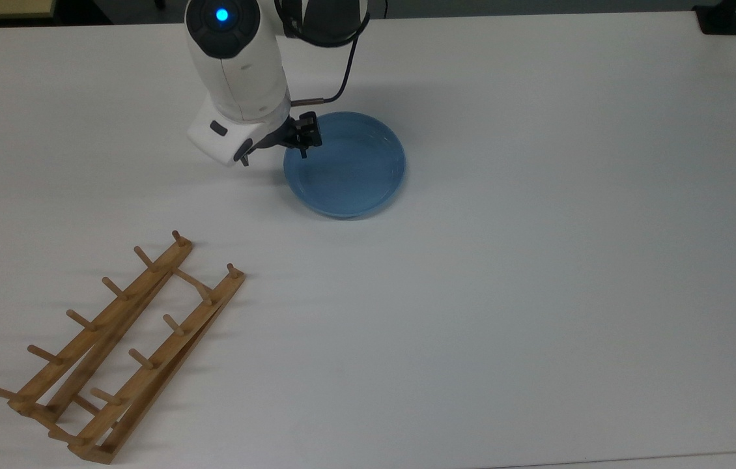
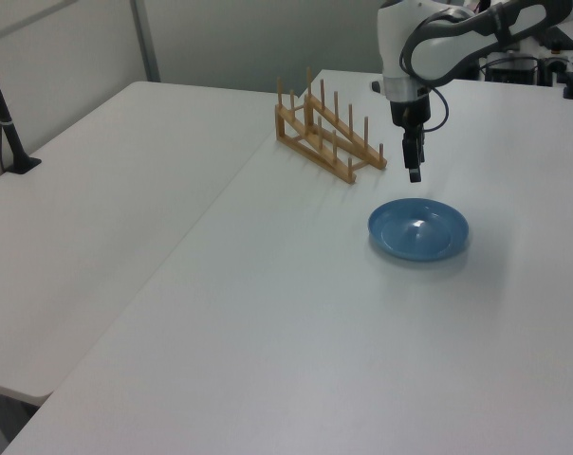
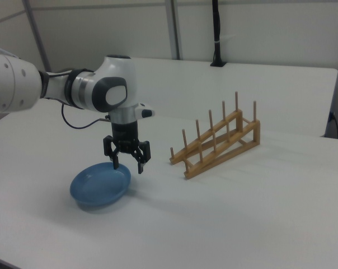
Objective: Place plate in plate rack
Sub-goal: 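Lower the gripper and close it on the blue plate's rim, then lift the blue plate by its rim, tilting it upright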
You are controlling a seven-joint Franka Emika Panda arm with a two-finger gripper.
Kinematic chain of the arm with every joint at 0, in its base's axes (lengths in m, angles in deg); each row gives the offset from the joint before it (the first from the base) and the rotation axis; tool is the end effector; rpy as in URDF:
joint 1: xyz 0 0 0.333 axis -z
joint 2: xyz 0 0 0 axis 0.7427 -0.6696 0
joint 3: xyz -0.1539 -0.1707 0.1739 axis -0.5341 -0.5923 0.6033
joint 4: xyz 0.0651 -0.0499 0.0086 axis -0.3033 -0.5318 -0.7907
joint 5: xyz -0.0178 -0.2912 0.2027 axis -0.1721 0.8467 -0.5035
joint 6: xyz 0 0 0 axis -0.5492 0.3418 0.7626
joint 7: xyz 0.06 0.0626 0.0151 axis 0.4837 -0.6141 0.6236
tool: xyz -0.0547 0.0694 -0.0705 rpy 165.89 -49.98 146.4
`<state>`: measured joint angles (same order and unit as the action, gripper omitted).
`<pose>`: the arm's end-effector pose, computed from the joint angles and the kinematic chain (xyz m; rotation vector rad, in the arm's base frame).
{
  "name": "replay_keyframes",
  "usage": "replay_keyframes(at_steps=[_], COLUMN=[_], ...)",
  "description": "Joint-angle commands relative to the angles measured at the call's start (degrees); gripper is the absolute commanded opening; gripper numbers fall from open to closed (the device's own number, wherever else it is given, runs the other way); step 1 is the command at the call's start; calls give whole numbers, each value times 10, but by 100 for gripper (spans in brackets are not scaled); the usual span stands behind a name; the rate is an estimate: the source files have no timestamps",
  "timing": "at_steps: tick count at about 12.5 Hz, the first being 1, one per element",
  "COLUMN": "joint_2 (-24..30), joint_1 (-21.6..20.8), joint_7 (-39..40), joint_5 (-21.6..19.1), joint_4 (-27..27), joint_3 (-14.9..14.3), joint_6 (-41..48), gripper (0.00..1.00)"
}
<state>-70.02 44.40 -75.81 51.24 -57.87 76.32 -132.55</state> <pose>0.5707 -0.0216 0.3596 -3.1140 -0.2813 0.2847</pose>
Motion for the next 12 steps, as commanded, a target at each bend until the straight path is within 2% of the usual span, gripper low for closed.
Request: replay_keyframes(at_steps=[1, 3, 5, 9, 11, 12], joint_2=[-36, -55, -64, -68, -68, -67], joint_1=[-8, -16, -25, -37, -37, -37], joint_7=[12, 13, 13, 10, 16, 24], joint_5=[-3, -1, 8, 9, 9, 9], joint_4=[3, 2, 2, 2, 3, 3], joint_3=[-1, 1, 0, 0, 0, 1], joint_6=[-31, -50, -58, -60, -59, -58], gripper=[85, 83, 72, 49, 30, 24])
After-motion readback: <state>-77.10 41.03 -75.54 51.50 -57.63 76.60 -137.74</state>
